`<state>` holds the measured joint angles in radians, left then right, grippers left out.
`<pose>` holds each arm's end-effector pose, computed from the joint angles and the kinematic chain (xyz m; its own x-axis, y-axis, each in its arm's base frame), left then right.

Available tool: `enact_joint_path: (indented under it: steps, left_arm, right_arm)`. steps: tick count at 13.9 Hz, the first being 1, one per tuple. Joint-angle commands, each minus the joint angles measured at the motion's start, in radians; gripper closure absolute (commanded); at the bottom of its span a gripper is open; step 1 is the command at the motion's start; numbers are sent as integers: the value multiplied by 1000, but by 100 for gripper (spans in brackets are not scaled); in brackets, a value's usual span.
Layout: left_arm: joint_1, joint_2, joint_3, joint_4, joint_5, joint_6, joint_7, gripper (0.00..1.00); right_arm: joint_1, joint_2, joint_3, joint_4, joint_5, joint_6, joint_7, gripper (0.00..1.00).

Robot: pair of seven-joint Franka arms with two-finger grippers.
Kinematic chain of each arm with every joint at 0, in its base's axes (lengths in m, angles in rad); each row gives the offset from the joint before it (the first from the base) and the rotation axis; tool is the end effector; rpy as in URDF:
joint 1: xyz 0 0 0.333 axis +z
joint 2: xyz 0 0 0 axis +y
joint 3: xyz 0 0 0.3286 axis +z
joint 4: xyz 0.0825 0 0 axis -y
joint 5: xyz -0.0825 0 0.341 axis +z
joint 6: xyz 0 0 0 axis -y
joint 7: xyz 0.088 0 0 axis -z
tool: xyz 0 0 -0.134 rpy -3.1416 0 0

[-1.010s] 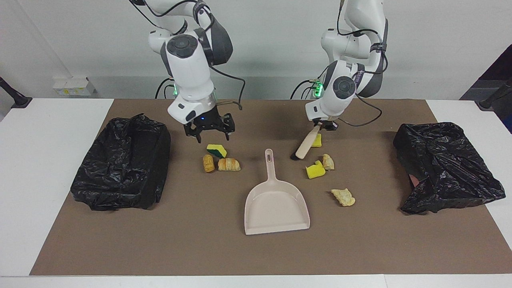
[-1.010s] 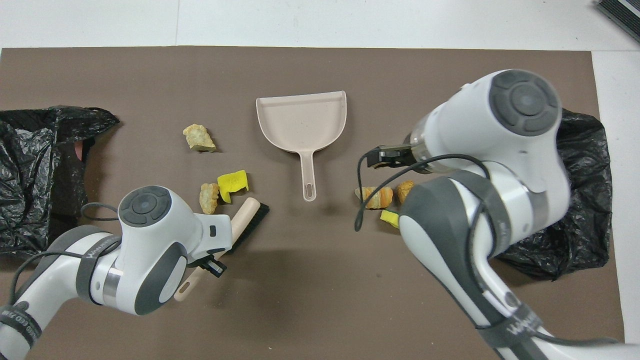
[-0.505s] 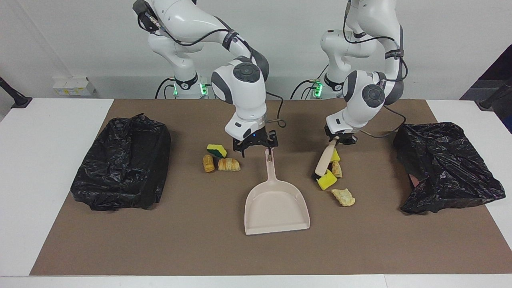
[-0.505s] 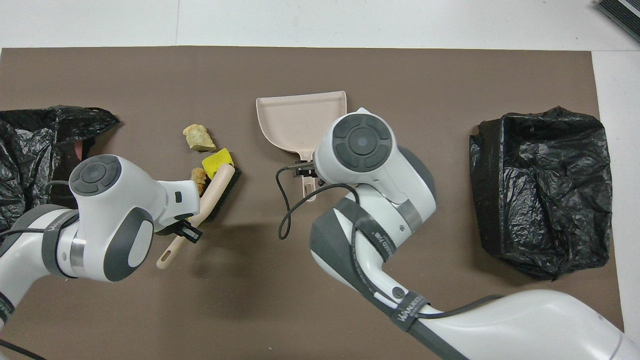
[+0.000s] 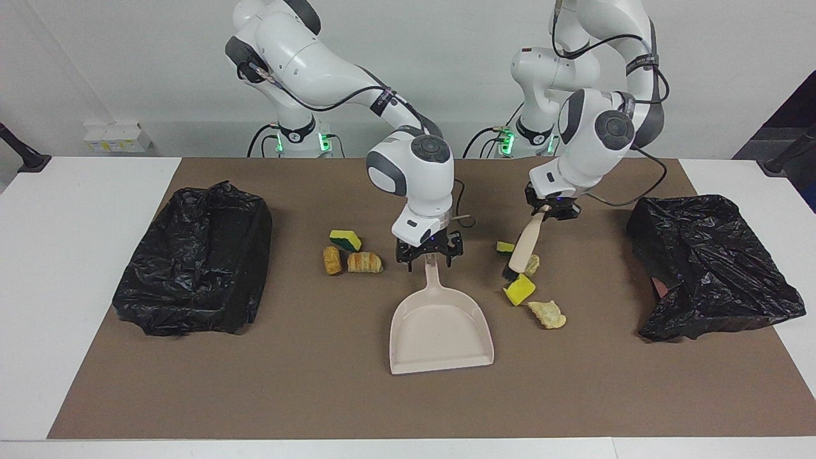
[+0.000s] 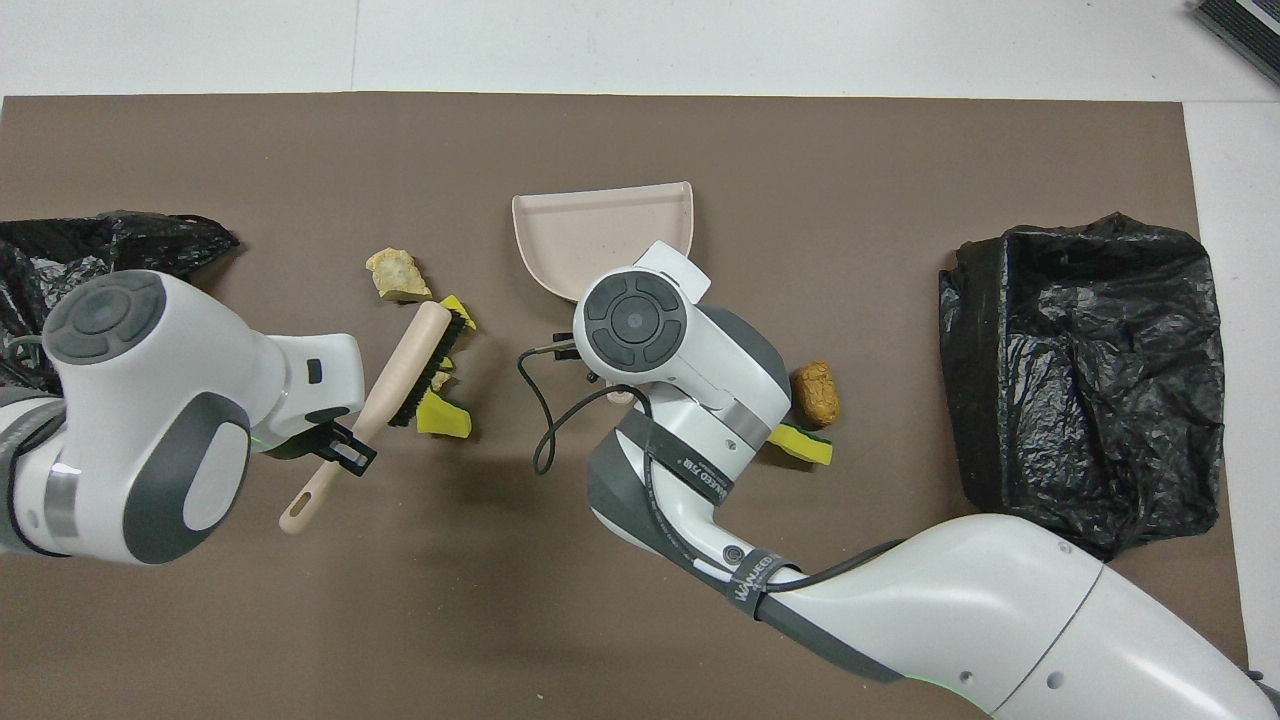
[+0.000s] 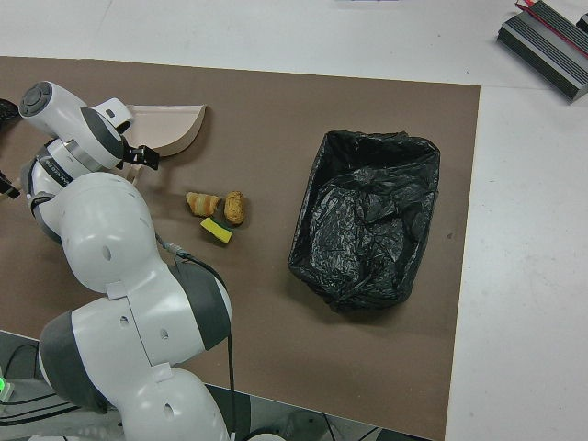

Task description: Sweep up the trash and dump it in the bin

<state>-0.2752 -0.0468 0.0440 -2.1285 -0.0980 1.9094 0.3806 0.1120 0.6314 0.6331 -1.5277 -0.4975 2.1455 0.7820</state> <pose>0.4542 -0.1165 0.4236 0.8291 -0.5443 -0.1281 -0.5272 -0.8372 0.1454 0.5677 0.3774 0.3546 0.9850 0.0946 0.1440 0.0984 -0.9950 -0.0193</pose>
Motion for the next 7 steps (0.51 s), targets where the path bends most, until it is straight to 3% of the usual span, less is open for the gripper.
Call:
enact_joint_path:
  steps: [1,2,3,5,7]
  left_arm:
    - [59,-19,-4,2,14,-13,-73,100]
    - [77,-16,-4,2,14,0,-115,100]
    - [103,-13,-4,4,14,16,-141,100]
    - [139,-2,-4,4,14,62,-154,100]
    - [160,34,-4,4,14,123,-154,100]
  right_arm:
    - [-12,7,25,15,-26,-27,8,68]
    - [-12,7,27,17,-26,-47,8,90]
    - [-12,7,25,18,-21,-56,8,100]
    - [-20,8,28,20,-22,-58,-10,100]
    - [-49,-4,52,21,-10,-59,-162,100]
